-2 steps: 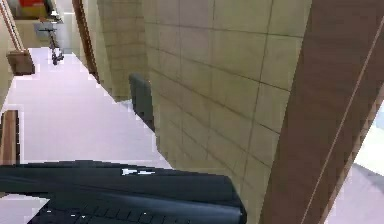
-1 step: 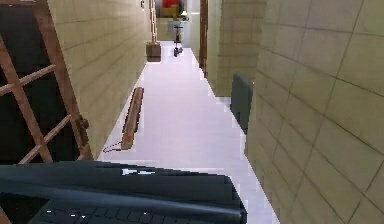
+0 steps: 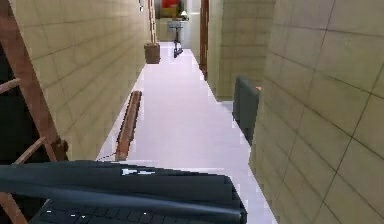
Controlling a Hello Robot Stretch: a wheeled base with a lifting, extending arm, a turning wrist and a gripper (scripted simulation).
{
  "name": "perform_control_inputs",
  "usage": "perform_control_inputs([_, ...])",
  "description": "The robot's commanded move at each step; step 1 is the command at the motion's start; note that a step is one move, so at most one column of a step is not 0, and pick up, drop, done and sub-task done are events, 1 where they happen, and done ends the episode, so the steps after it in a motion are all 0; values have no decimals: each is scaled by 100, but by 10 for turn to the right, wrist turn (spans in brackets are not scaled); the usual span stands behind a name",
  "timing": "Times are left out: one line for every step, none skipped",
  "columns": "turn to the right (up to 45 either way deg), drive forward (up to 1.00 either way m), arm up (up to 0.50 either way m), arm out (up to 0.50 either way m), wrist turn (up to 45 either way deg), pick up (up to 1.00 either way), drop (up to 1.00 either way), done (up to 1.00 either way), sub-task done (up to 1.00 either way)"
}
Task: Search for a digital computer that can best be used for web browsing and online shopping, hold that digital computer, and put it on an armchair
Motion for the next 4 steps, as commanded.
perform_control_inputs([0,20,0,0,0,0,0,0,0])
perform_control_inputs([0,100,0,0,0,0,0,0,0])
perform_control_inputs([0,100,0,0,0,0,0,0,0])
perform_control_inputs([0,100,0,0,0,0,0,0,0])
